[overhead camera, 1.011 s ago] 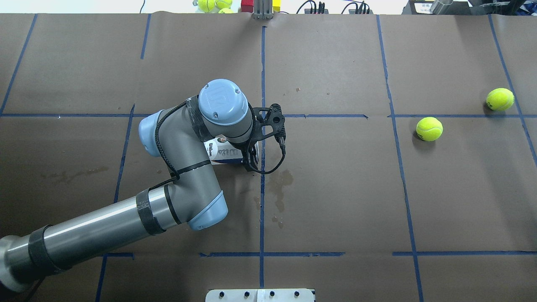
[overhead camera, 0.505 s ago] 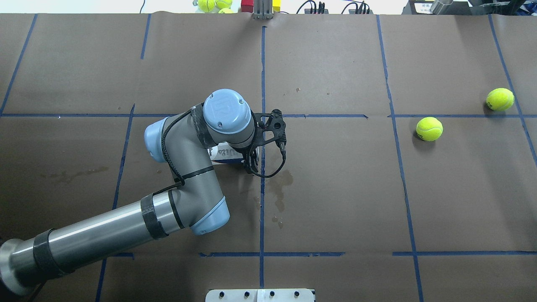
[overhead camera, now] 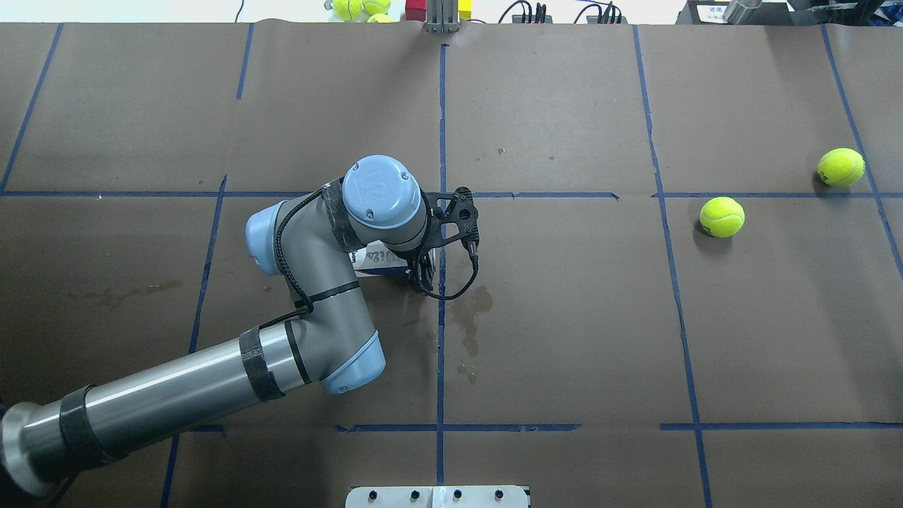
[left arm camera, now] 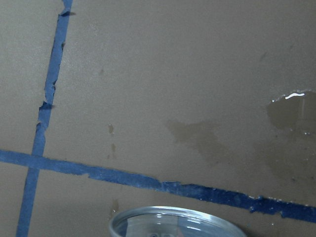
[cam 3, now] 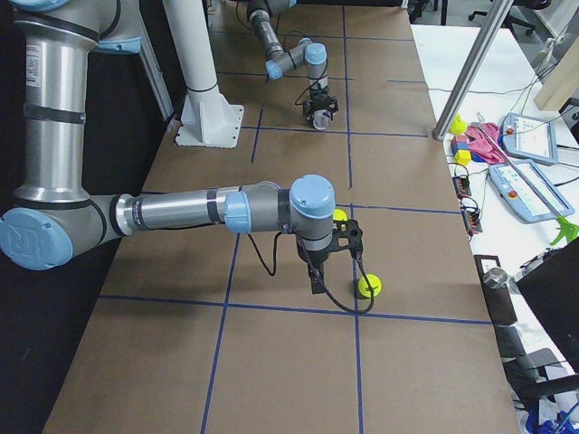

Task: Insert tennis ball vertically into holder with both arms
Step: 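Hold the white cup with the left gripper and lift it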

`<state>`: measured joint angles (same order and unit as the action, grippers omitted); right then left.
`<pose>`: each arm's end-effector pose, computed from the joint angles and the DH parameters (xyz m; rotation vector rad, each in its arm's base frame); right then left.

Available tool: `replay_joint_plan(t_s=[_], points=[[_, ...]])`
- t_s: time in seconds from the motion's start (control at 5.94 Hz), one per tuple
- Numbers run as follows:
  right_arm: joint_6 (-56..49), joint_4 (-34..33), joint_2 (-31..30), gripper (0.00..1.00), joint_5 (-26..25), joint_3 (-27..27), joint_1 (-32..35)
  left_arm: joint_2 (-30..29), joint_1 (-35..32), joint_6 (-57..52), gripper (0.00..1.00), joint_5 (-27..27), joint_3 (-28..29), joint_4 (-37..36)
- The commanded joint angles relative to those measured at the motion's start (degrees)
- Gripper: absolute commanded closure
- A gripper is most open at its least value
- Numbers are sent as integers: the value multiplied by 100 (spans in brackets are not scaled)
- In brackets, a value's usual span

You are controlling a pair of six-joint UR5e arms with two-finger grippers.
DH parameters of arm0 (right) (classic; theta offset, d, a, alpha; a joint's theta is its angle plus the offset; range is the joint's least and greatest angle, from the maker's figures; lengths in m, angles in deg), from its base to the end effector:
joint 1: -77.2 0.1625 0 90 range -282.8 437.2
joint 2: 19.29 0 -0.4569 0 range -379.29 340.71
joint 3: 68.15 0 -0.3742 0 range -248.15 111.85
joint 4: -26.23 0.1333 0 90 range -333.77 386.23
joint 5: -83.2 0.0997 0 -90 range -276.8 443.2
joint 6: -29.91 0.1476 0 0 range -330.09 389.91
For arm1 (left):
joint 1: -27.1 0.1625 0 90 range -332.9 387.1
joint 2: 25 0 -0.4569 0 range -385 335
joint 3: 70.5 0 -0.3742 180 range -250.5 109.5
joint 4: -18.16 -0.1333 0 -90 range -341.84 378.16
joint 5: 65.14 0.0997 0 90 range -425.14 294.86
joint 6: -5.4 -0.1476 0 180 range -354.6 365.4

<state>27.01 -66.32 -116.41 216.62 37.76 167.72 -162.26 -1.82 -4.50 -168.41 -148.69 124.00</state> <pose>0.0357 -0.4236 0.6544 0.1262 -0.7538 -0.0808 0.6652 -0.4811 0.2676 0.7634 0.6229 1.2487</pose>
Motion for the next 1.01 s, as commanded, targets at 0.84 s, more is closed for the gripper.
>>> replay_joint_plan(t_s=[0.84], points=[[0, 0, 9, 0, 35, -9, 0, 68, -157, 494, 49, 71, -1573, 119]])
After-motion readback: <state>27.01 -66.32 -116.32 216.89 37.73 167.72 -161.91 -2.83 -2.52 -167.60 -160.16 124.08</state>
